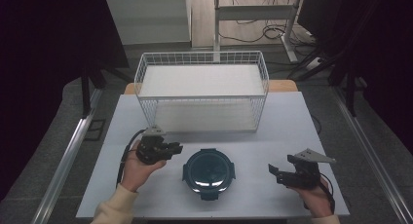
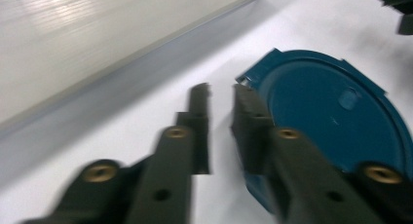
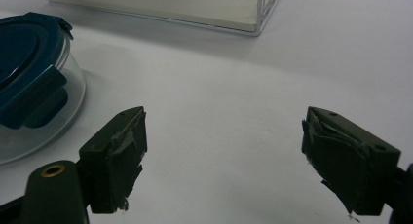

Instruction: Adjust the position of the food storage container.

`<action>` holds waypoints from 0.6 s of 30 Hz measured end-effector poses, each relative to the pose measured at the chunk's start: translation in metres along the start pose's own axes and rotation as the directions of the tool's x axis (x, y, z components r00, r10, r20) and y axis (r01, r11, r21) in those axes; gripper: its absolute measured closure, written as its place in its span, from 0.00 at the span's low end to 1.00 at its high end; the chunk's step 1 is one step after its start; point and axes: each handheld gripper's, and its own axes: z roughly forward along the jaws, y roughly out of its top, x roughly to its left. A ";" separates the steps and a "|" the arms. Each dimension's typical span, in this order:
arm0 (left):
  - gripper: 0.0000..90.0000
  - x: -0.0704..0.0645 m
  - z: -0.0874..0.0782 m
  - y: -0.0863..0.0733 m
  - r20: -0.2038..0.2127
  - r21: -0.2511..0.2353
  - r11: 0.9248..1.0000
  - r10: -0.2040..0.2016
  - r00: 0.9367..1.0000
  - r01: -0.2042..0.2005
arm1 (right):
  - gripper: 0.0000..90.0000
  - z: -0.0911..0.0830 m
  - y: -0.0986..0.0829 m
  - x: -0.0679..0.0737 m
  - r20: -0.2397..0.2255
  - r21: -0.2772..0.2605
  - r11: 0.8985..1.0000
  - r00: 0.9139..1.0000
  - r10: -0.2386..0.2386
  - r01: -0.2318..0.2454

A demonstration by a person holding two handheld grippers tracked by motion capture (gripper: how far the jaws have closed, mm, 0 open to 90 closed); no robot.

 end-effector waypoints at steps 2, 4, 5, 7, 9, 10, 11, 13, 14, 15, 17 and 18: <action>0.59 0.000 -0.005 -0.011 0.009 -0.011 0.999 -0.042 0.999 0.042 | 0.18 0.000 0.000 0.001 -0.005 -0.003 1.000 1.000 0.001 -0.001; 0.53 0.002 -0.007 -0.018 0.007 0.008 0.997 -0.077 0.997 0.077 | 0.18 0.000 0.001 0.002 -0.002 -0.003 1.000 1.000 -0.003 0.003; 0.49 0.004 -0.009 -0.022 0.004 0.002 0.996 -0.094 0.996 0.094 | 0.18 0.000 0.001 0.002 -0.004 -0.004 1.000 1.000 -0.006 0.006; 0.45 0.006 -0.011 -0.029 0.017 0.000 0.993 -0.121 0.993 0.121 | 0.18 -0.001 0.001 0.003 -0.005 -0.004 1.000 1.000 -0.008 0.008; 0.43 0.008 -0.012 -0.034 0.021 0.000 0.991 -0.136 0.991 0.136 | 0.18 -0.001 0.001 0.003 -0.008 -0.005 1.000 1.000 -0.008 0.008; 0.41 0.009 -0.013 -0.036 0.026 -0.003 0.990 -0.144 0.989 0.144 | 0.18 0.000 0.000 0.003 -0.010 -0.004 1.000 1.000 -0.008 0.008; 0.40 0.010 -0.013 -0.037 0.035 -0.007 0.988 -0.156 0.987 0.156 | 0.18 0.000 0.000 0.003 -0.011 -0.003 1.000 1.000 -0.009 0.009; 0.39 0.011 -0.015 -0.039 0.049 -0.018 0.983 -0.181 0.982 0.182 | 0.18 0.000 0.000 0.003 -0.014 -0.002 1.000 1.000 -0.010 0.010; 0.38 0.012 -0.016 -0.040 0.047 -0.023 0.982 -0.185 0.982 0.186 | 0.18 0.000 0.000 0.003 -0.016 -0.003 1.000 1.000 -0.011 0.011; 0.37 0.012 -0.017 -0.040 0.044 -0.028 0.982 -0.188 0.981 0.189 | 0.18 0.000 0.000 0.003 -0.018 -0.004 1.000 1.000 -0.010 0.010; 0.34 0.011 -0.018 -0.041 0.033 -0.034 0.981 -0.192 0.981 0.193 | 0.18 0.000 0.000 0.003 -0.022 -0.007 1.000 1.000 -0.008 0.008; 0.32 0.011 -0.018 -0.041 0.025 -0.040 0.980 -0.194 0.981 0.195 | 0.18 0.001 0.000 0.004 -0.030 -0.012 1.000 1.000 0.002 -0.002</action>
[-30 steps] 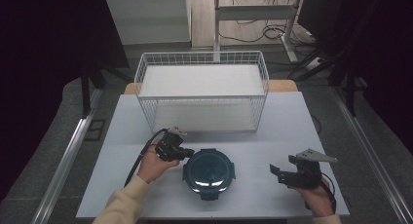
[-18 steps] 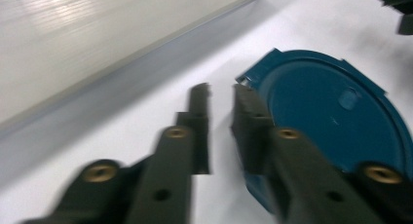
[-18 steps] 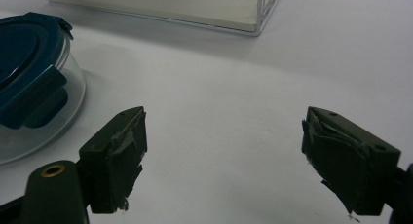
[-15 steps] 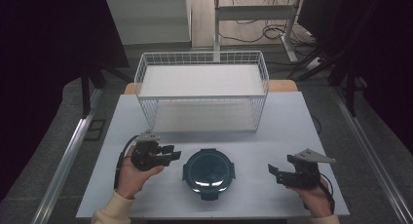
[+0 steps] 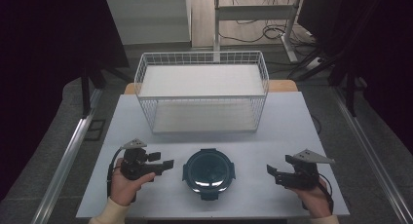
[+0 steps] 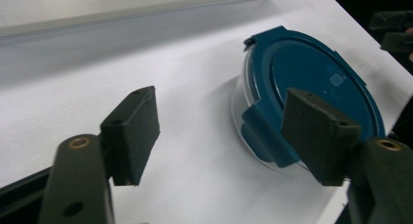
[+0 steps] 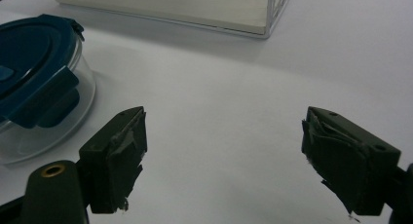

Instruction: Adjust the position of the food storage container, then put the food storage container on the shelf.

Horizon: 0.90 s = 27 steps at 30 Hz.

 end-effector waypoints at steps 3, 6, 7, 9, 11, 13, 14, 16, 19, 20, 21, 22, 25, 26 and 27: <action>0.31 0.001 0.000 -0.001 -0.009 -0.008 1.000 0.000 1.000 0.000 | 0.18 0.000 0.000 0.001 -0.009 -0.003 1.000 1.000 0.004 -0.004; 0.30 0.003 0.000 -0.001 -0.016 -0.012 1.000 -0.006 1.000 0.006 | 0.18 0.001 0.001 0.001 -0.017 -0.008 1.000 1.000 0.012 -0.012; 0.29 0.003 0.000 -0.002 -0.018 -0.014 1.000 -0.008 1.000 0.008 | 0.18 0.000 0.001 0.001 -0.019 -0.010 1.000 1.000 0.013 -0.013; 0.29 0.004 -0.001 -0.002 -0.022 -0.016 1.000 -0.008 1.000 0.007 | 0.19 0.000 0.001 0.001 -0.025 -0.011 1.000 1.000 0.018 -0.018; 0.29 0.003 -0.001 -0.002 -0.024 -0.017 1.000 -0.010 1.000 0.009 | 0.19 0.000 0.002 0.002 -0.023 -0.013 1.000 1.000 0.017 -0.018; 0.28 0.002 -0.001 -0.002 -0.026 -0.019 1.000 -0.014 1.000 0.013 | 0.19 0.000 0.002 0.002 -0.024 -0.012 1.000 0.999 0.026 -0.027; 0.27 0.001 -0.001 -0.002 -0.024 -0.020 1.000 -0.014 1.000 0.013 | 0.20 0.000 0.002 0.003 -0.025 -0.009 0.999 0.999 0.033 -0.033; 0.26 -0.001 0.000 -0.001 -0.024 -0.022 1.000 -0.015 1.000 0.014 | 0.20 0.000 0.004 0.004 -0.034 0.000 0.999 0.998 0.045 -0.045; 0.22 0.000 0.003 -0.001 -0.022 -0.017 0.999 -0.035 0.999 0.034 | 0.20 0.000 0.006 0.007 -0.059 0.005 0.997 0.995 0.075 -0.075; 0.22 0.000 0.004 -0.002 -0.018 -0.014 0.999 -0.044 0.999 0.043 | 0.20 0.001 0.007 0.009 -0.068 0.008 0.997 0.994 0.081 -0.081; 0.21 0.000 0.005 -0.002 -0.013 -0.012 0.999 -0.053 0.998 0.053 | 0.20 0.002 0.008 0.011 -0.073 0.014 0.996 0.994 0.084 -0.083; 0.21 0.001 0.006 -0.003 -0.012 -0.011 0.998 -0.058 0.998 0.058 | 0.20 0.003 0.009 0.013 -0.080 0.019 0.996 0.993 0.085 -0.084; 0.21 0.000 0.006 -0.003 0.000 -0.019 0.997 -0.073 0.997 0.073 | 0.19 0.005 0.013 0.020 -0.104 0.034 0.996 0.991 0.089 -0.086; 0.21 0.000 0.006 -0.003 0.005 -0.019 0.997 -0.074 0.997 0.074 | 0.19 0.006 0.015 0.022 -0.110 0.036 0.996 0.991 0.081 -0.078; 0.21 -0.001 0.007 -0.003 0.009 -0.019 0.997 -0.075 0.997 0.075 | 0.19 0.006 0.018 0.024 -0.117 0.042 0.996 0.990 0.085 -0.080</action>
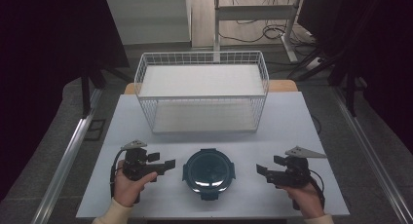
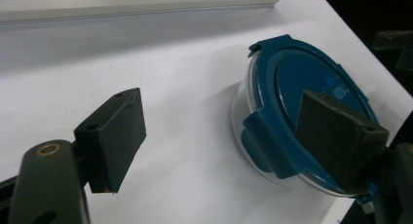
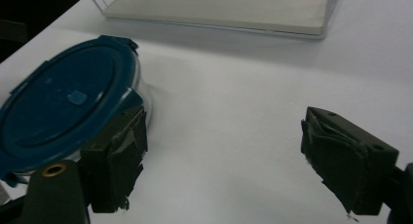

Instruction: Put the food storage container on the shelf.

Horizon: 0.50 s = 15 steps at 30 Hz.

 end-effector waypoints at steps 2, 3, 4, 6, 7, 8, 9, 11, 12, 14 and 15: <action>0.21 -0.001 0.002 0.000 0.013 0.006 1.000 -0.003 1.000 0.003 | 0.18 0.001 0.004 0.002 -0.010 0.002 1.000 1.000 0.012 -0.012; 0.20 -0.001 0.003 -0.001 0.024 0.009 1.000 -0.006 1.000 0.006 | 0.18 0.003 0.007 0.004 -0.026 -0.001 0.999 0.999 0.035 -0.035; 0.20 -0.001 0.005 -0.002 0.035 0.013 1.000 -0.012 0.999 0.011 | 0.18 0.003 0.007 0.004 -0.026 -0.001 0.999 0.999 0.035 -0.035; 0.20 -0.002 0.009 -0.003 0.049 0.025 1.000 -0.014 0.999 0.012 | 0.17 0.006 0.010 0.006 -0.059 0.005 0.997 0.996 0.072 -0.072; 0.20 -0.002 0.011 -0.004 0.053 0.033 0.999 -0.014 0.998 0.012 | 0.17 0.008 0.013 0.007 -0.072 0.013 0.996 0.994 0.085 -0.084; 0.20 -0.002 0.012 -0.004 0.057 0.036 0.999 -0.018 0.998 0.016 | 0.17 0.010 0.015 0.009 -0.073 0.022 0.996 0.993 0.090 -0.088; 0.20 -0.002 0.014 -0.005 0.066 0.040 0.999 -0.028 0.997 0.025 | 0.16 0.015 0.019 0.014 -0.077 0.028 0.996 0.993 0.090 -0.088; 0.19 -0.003 0.014 -0.006 0.071 0.039 0.999 -0.033 0.997 0.030 | 0.16 0.018 0.021 0.017 -0.085 0.027 0.995 0.992 0.095 -0.093; 0.19 -0.003 0.015 -0.006 0.078 0.039 0.999 -0.039 0.996 0.036 | 0.16 0.021 0.022 0.020 -0.096 0.029 0.995 0.991 0.096 -0.093; 0.19 -0.004 0.016 -0.007 0.091 0.042 0.998 -0.044 0.995 0.041 | 0.15 0.027 0.024 0.027 -0.119 0.027 0.996 0.989 0.093 -0.090; 0.19 -0.005 0.016 -0.007 0.094 0.042 0.998 -0.045 0.995 0.041 | 0.15 0.032 0.023 0.033 -0.142 0.029 0.995 0.985 0.100 -0.097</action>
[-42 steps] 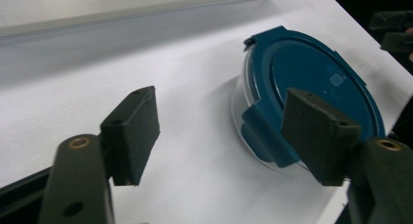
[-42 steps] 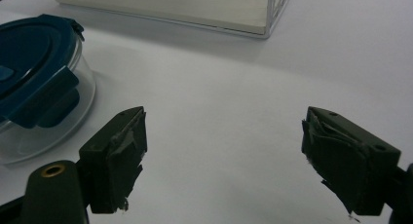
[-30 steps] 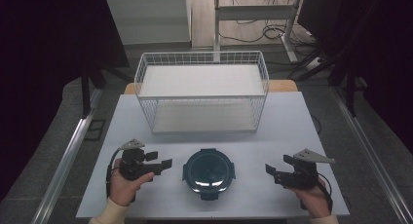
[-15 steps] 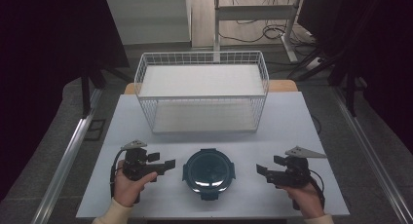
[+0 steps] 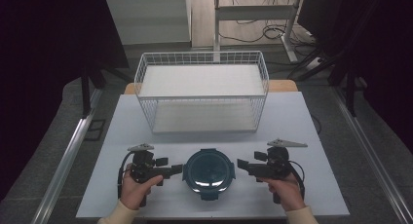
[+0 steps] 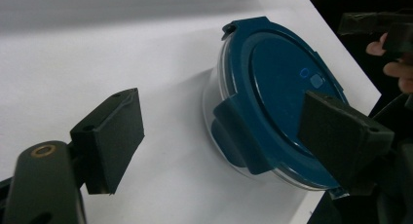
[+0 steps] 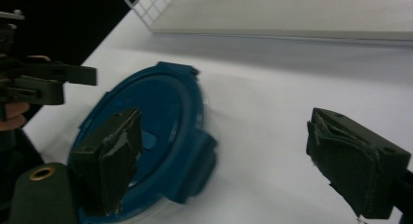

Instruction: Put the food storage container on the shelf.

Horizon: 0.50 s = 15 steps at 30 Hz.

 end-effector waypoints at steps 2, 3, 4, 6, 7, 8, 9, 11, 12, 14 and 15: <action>0.19 -0.002 0.002 0.000 0.010 0.006 1.000 -0.001 1.000 0.001 | 0.14 0.003 -0.001 0.002 -0.012 0.013 1.000 1.000 0.001 -0.001; 0.19 -0.002 0.002 -0.001 0.016 0.009 1.000 -0.002 1.000 0.002 | 0.13 0.005 -0.002 0.004 -0.017 0.027 1.000 1.000 -0.007 0.007; 0.19 -0.003 0.003 -0.001 0.022 0.007 1.000 -0.006 1.000 0.006 | 0.13 0.007 -0.003 0.006 -0.021 0.030 1.000 1.000 -0.011 0.011; 0.18 -0.003 0.003 -0.001 0.038 0.009 1.000 -0.013 0.999 0.013 | 0.13 0.010 -0.005 0.007 -0.033 0.039 0.999 0.999 -0.006 0.007; 0.18 -0.003 0.003 -0.002 0.047 0.009 1.000 -0.021 0.999 0.020 | 0.13 0.012 -0.007 0.008 -0.038 0.049 0.999 0.999 -0.003 0.005; 0.18 -0.003 0.004 -0.002 0.054 0.010 1.000 -0.026 0.998 0.025 | 0.13 0.014 -0.009 0.008 -0.043 0.061 0.998 0.999 -0.004 0.006; 0.18 -0.003 0.004 -0.003 0.058 0.011 0.999 -0.032 0.998 0.031 | 0.12 0.017 -0.011 0.009 -0.042 0.075 0.997 0.999 -0.006 0.010; 0.18 -0.002 0.005 -0.005 0.067 0.016 0.999 -0.042 0.997 0.041 | 0.12 0.022 -0.015 0.010 -0.046 0.095 0.995 0.999 -0.007 0.012; 0.18 -0.001 0.006 -0.006 0.076 0.017 0.999 -0.051 0.996 0.050 | 0.12 0.024 -0.016 0.010 -0.049 0.103 0.995 0.999 -0.005 0.010; 0.18 -0.001 0.008 -0.007 0.098 0.022 0.998 -0.067 0.993 0.066 | 0.12 0.030 -0.019 0.013 -0.051 0.124 0.992 0.999 -0.003 0.009; 0.18 -0.001 0.009 -0.008 0.105 0.025 0.997 -0.076 0.992 0.073 | 0.12 0.030 -0.019 0.013 -0.051 0.124 0.992 0.999 -0.003 0.009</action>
